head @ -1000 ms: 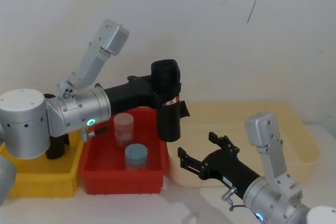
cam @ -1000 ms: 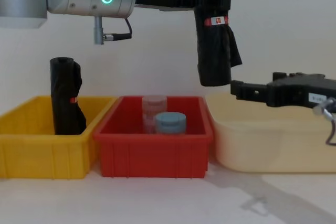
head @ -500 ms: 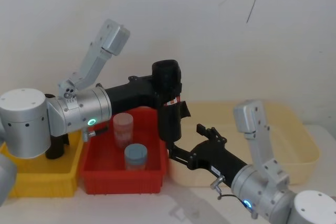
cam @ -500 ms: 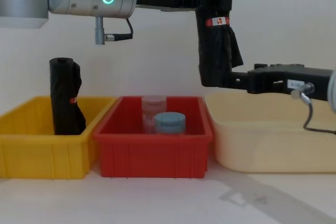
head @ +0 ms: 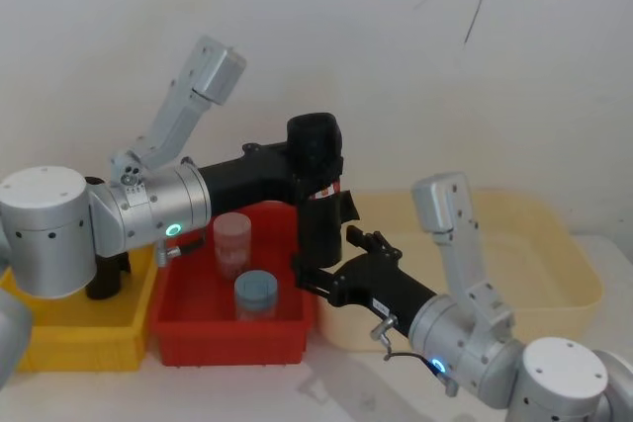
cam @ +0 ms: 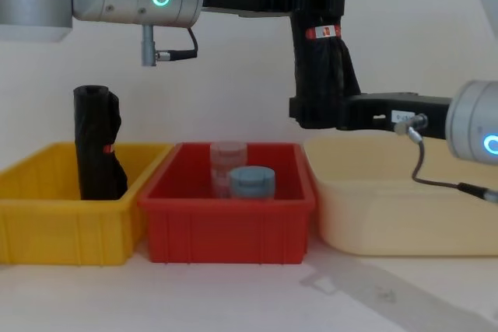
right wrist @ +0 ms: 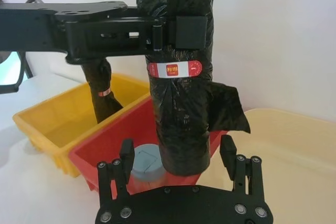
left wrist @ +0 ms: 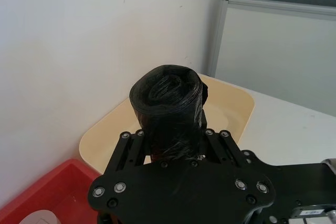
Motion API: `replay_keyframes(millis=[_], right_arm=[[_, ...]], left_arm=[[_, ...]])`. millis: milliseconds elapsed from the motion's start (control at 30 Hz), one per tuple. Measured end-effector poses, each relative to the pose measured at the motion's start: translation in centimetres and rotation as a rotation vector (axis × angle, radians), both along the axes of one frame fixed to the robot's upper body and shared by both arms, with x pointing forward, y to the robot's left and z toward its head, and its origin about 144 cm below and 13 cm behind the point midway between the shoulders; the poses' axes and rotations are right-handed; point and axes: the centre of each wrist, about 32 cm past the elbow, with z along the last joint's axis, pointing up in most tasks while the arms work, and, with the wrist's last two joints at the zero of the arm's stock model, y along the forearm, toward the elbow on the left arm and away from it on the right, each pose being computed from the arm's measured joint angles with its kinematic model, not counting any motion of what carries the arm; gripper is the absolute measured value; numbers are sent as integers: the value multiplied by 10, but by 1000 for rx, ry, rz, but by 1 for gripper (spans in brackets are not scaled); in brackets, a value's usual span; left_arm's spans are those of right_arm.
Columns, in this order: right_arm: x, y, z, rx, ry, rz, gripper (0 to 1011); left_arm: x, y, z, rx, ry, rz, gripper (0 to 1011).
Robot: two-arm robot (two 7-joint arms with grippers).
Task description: Pick up the garbage bag with the one hand and transfer it to the other hand.
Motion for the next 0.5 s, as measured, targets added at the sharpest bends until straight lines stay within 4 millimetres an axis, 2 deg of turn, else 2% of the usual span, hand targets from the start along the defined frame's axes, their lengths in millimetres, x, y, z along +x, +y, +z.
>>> replay_keyframes(millis=[500], right_arm=[[22, 8, 3, 24, 19, -23, 1001]], left_arm=[[0, 0, 0, 0, 0, 0, 414]])
